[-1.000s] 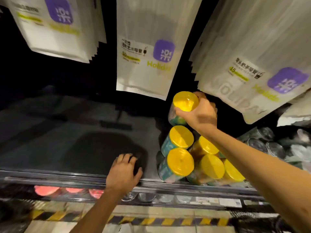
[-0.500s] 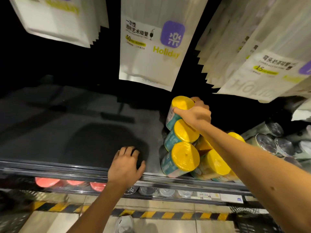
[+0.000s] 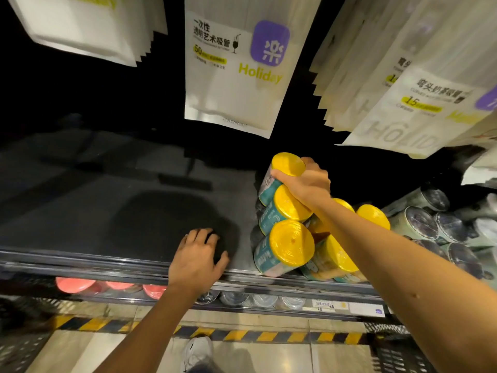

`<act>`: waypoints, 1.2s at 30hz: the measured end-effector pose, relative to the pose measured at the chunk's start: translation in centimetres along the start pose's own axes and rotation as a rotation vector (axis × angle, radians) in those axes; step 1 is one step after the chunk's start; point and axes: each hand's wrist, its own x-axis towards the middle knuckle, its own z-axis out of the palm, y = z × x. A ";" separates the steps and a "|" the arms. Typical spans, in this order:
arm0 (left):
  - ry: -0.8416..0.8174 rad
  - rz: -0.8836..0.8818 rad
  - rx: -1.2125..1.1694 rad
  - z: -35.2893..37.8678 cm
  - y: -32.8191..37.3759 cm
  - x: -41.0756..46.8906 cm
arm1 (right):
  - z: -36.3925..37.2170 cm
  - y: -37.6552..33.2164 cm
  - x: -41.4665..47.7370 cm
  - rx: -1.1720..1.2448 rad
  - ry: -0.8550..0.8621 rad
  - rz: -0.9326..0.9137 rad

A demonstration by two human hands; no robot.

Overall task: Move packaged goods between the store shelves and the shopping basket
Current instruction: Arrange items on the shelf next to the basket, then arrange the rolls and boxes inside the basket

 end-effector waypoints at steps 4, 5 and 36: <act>-0.037 -0.033 -0.065 -1.0 0.3 -0.1 | -0.5 0.0 -0.9 -0.038 -0.005 -0.058; -0.048 -0.047 -0.084 -1.6 0.4 -0.2 | -0.8 0.0 -1.3 -0.048 0.004 -0.084; 0.301 -0.796 -0.194 -13.9 -4.0 -33.6 | -0.6 -13.9 -34.0 -0.130 -0.692 -1.265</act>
